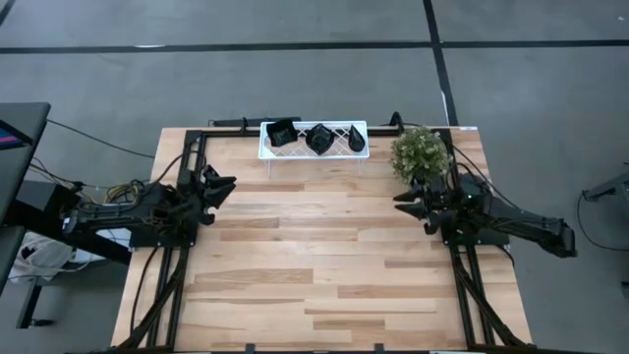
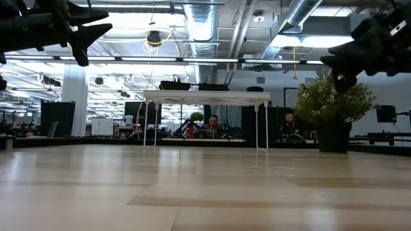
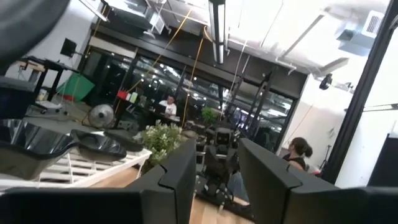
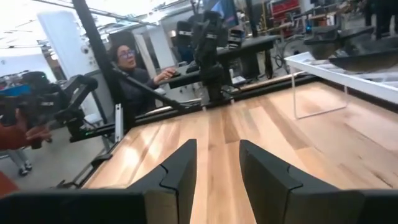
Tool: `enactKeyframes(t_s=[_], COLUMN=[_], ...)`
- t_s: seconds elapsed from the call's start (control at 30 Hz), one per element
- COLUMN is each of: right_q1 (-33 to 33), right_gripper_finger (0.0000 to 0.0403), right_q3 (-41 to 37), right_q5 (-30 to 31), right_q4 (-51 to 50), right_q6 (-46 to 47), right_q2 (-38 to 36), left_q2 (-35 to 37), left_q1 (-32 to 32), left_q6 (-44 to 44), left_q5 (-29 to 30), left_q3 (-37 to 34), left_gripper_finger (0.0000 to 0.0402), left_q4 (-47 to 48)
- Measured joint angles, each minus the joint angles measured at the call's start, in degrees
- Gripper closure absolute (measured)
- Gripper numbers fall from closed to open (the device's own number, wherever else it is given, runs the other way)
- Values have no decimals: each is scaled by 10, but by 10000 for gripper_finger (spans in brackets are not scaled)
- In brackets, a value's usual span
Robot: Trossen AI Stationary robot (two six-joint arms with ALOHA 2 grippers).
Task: Pick & Place Mini shaped plates
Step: Return to Home Position
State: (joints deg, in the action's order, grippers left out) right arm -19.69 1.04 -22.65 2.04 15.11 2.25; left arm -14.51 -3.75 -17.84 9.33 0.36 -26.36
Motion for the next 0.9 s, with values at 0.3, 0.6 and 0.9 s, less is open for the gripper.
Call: enactKeyframes(t_s=[0.3,0.6,0.9], right_q1=[11,17,17], right_gripper_finger=[286,286,286], right_q3=[0,0,0], right_q5=[15,15,15], right_q4=[-2,-2,-1], right_q6=[0,0,0], right_q2=[3,3,3], left_q2=[-41,-59,-59], left_q1=[0,0,0], left_q6=[-9,-10,-10], left_q5=[0,0,0], left_q3=[0,0,0], left_gripper_finger=[279,279,279], left_q4=[3,0,-5])
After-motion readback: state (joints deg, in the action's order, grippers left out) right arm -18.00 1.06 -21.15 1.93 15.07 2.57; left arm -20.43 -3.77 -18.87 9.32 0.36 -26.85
